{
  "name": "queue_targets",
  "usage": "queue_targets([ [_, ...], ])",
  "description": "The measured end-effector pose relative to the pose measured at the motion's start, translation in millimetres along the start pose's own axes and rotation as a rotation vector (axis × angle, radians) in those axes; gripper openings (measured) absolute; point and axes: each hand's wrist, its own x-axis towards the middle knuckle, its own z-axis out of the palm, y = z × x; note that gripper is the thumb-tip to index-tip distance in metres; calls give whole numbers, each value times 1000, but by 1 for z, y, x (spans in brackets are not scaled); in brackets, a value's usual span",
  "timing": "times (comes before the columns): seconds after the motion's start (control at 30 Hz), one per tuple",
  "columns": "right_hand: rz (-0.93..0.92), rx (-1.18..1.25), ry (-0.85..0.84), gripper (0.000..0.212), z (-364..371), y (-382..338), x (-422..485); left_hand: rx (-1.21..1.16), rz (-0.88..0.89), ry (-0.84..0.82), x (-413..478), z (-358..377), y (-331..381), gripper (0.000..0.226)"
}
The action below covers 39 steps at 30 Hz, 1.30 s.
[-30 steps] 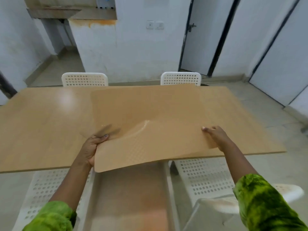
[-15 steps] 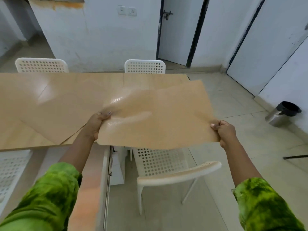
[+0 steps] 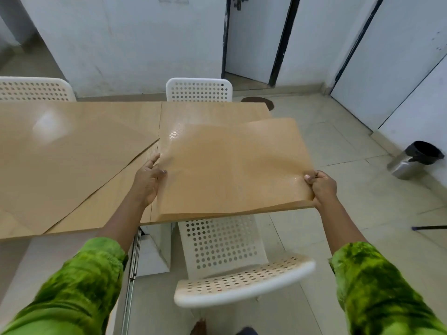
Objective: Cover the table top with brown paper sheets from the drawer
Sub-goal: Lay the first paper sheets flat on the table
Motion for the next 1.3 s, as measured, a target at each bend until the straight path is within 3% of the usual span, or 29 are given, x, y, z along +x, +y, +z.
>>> queue_targets([
  [0.1, 20, -28, -12, 14, 8, 4, 24, 49, -6, 95, 14, 12, -6, 60],
  [0.43, 108, -285, -59, 18, 6, 42, 91, 414, -15, 367, 34, 43, -47, 56],
  [0.67, 41, -519, -14, 23, 10, 64, 103, 597, 9, 409, 41, 44, -57, 54],
  [0.83, -9, -714, 19, 28, 17, 68, 101, 905, 22, 432, 44, 42, -67, 56],
  [1.1, -62, -859, 62, 32, 22, 70, 90, 1309, 23, 463, 41, 35, -74, 41],
  [1.3, -154, -804, 91, 29, 43, 59, 91, 1381, 141, 476, 48, 60, -61, 45],
])
